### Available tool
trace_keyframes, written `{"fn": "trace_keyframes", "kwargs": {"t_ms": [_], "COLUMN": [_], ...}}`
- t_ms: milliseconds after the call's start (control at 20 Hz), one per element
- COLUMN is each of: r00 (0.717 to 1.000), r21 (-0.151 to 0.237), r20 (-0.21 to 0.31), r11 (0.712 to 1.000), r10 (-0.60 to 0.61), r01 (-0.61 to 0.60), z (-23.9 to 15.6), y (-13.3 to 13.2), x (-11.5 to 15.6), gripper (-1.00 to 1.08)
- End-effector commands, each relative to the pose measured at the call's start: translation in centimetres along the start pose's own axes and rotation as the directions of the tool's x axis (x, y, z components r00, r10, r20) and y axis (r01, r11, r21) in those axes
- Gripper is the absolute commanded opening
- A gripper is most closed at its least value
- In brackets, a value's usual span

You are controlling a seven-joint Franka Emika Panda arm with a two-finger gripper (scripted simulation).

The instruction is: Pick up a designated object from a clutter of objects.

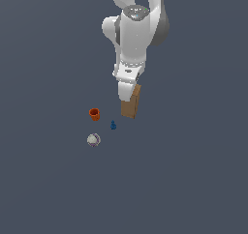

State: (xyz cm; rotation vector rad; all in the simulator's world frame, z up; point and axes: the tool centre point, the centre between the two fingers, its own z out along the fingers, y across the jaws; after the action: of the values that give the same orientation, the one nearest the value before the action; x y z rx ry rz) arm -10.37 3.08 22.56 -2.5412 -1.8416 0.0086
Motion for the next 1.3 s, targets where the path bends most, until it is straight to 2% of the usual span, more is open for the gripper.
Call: {"fn": "trace_keyframes", "kwargs": {"t_ms": [0,600,1250], "r00": [1.000,1.000,1.000], "r21": [-0.007,-0.007,-0.006], "r20": [-0.003,-0.003,-0.003], "r11": [1.000,1.000,1.000], "r10": [0.000,0.000,-0.001], "r01": [0.000,0.000,0.001], "z": [-2.4,-11.8,-19.9], "y": [1.2,6.3,10.9], "x": [0.4,2.0,3.5], "gripper": [-1.00,-1.00,-1.00]}}
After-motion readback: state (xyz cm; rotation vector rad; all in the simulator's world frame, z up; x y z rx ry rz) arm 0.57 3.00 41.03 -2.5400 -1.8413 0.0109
